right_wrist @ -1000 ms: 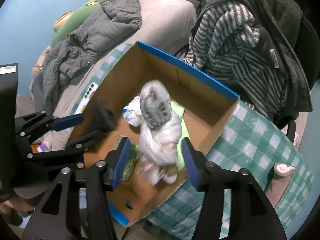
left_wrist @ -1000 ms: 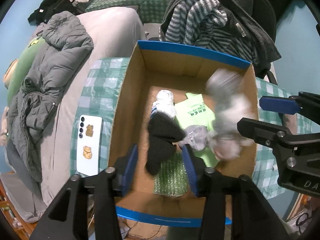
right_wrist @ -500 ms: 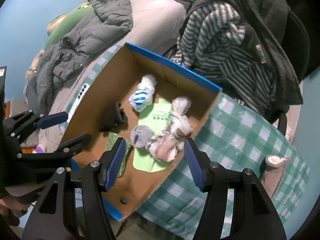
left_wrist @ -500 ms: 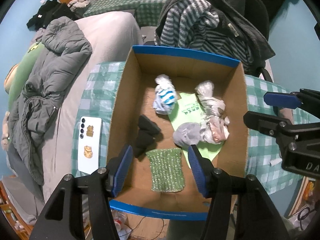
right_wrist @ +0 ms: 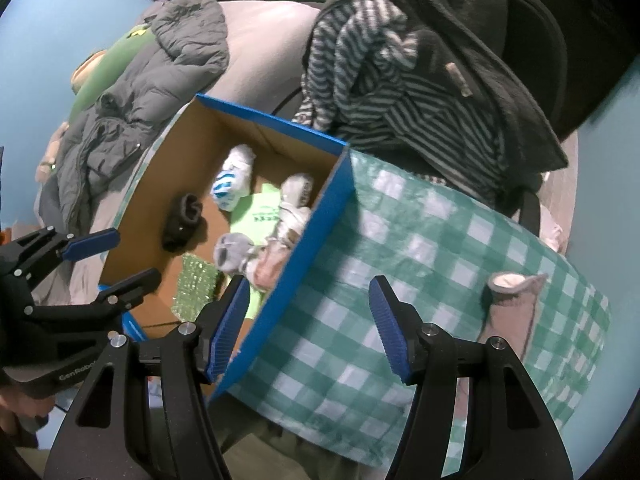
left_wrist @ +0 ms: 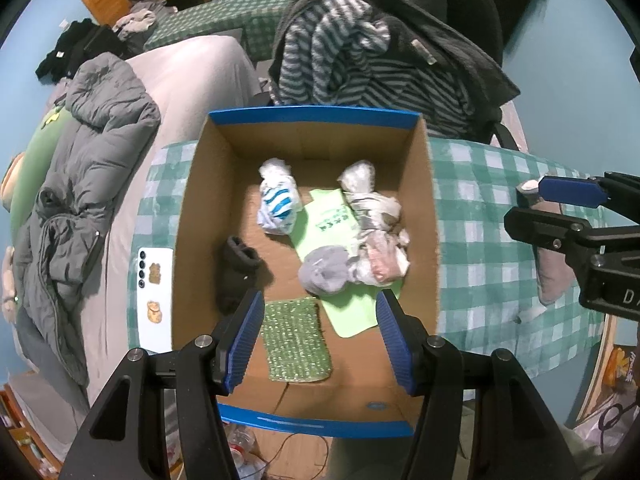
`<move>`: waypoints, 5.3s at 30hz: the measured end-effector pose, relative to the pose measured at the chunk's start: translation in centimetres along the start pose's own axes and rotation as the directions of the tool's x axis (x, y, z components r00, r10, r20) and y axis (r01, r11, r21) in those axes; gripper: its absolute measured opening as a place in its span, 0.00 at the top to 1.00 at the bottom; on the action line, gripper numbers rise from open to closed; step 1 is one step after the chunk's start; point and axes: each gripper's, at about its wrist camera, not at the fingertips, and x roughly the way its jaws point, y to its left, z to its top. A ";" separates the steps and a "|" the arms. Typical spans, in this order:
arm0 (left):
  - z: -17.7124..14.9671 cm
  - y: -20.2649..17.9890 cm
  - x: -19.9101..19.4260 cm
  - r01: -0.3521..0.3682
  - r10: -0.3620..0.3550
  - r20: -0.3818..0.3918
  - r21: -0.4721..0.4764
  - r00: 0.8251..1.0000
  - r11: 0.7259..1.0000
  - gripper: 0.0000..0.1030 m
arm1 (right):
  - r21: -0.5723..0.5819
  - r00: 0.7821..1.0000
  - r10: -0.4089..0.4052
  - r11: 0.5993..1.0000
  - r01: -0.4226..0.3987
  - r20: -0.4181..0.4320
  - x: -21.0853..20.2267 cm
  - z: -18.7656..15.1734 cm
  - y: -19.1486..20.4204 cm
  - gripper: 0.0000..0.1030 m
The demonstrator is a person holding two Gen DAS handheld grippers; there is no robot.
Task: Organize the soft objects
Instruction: 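Move both tools back over the brown fleece slipper on the table, then grasp the brown fleece slipper by its cuff with the right tool, then grasp the small white item with the left tool while the right tool holds the slipper, then carry the slipper and small white item over the cardboard box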
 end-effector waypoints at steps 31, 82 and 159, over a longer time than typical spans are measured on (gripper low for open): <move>1.5 -11.6 0.3 0.035 -0.033 -0.022 0.083 0.999 0.996 0.36 | 0.144 0.995 -0.065 0.987 0.076 -0.076 -0.5 -5.8 -15.3 0.39; 1.2 -20.1 9.9 0.133 -0.091 -0.171 0.255 0.981 0.958 0.33 | 0.204 0.971 -0.202 0.953 0.225 -0.132 7.3 -9.3 -22.9 0.84; -2.7 -26.7 4.2 0.195 -0.197 -0.034 0.384 0.980 0.903 0.82 | 0.333 0.995 -0.095 0.940 0.079 0.034 -4.2 -19.8 -19.9 0.84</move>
